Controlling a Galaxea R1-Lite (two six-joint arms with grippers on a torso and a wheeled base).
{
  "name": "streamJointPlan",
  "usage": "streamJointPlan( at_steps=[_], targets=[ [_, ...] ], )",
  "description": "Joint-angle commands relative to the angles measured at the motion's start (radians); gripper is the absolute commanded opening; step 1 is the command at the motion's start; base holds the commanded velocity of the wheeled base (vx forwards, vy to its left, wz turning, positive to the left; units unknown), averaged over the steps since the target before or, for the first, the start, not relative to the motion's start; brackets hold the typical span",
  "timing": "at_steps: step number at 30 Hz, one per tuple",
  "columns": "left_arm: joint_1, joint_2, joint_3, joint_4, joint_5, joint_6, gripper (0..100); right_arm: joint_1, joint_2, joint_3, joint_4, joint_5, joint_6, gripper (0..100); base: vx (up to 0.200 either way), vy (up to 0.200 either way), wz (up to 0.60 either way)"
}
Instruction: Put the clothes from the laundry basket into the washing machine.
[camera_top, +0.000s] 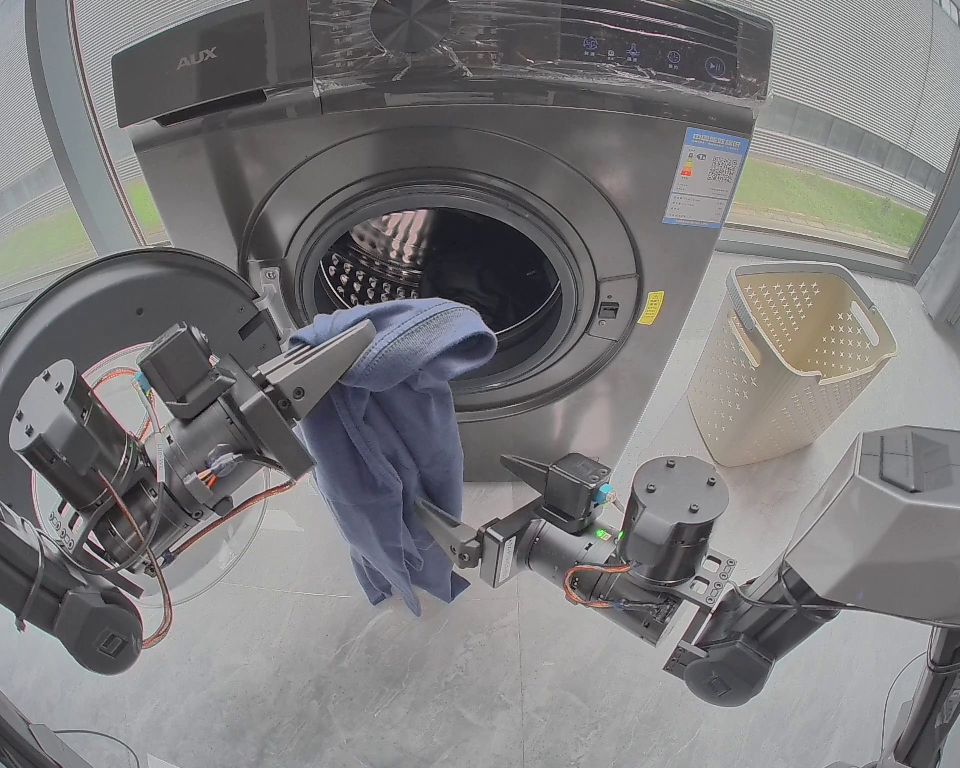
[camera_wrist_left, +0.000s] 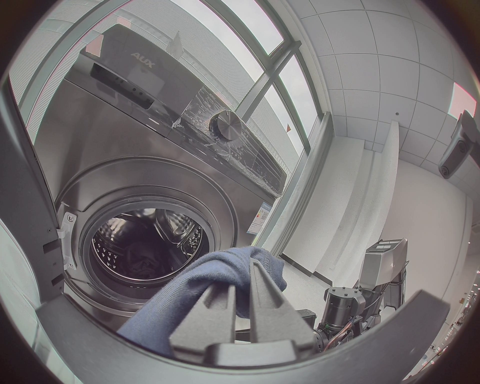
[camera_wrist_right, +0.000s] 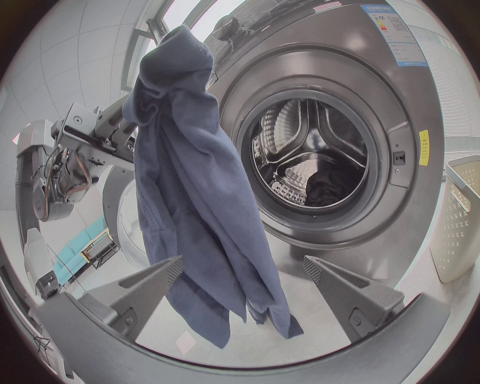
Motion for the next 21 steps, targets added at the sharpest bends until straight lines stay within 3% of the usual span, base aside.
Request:
streamJointPlan(
  at_steps=[1, 7, 9, 13, 21],
  targets=[
    [0.003, -0.002, -0.006, -0.004, 0.002, 0.001, 0, 0.008, 0.017, -0.017, -0.013, 0.001, 0.001, 100, 0.0, 0.0, 0.0],
    [0.007, 0.008, -0.022, -0.002, 0.025, -0.001, 0, 0.022, 0.011, 0.009, -0.029, 0.01, 0.002, 100, 0.0, 0.0, 0.0],
    [0.003, 0.014, -0.034, -0.002, 0.057, -0.001, 0, 0.054, 0.008, 0.02, -0.055, 0.032, 0.005, 100, 0.0, 0.0, 0.0],
    [0.002, 0.015, -0.034, -0.002, 0.057, 0.001, 0, 0.08, 0.02, 0.008, -0.078, 0.048, 0.011, 100, 0.0, 0.0, 0.0],
    [0.002, 0.018, -0.032, -0.002, 0.059, 0.004, 0, 0.103, 0.117, -0.162, -0.086, 0.07, 0.016, 100, 0.0, 0.0, 0.0]
  ],
)
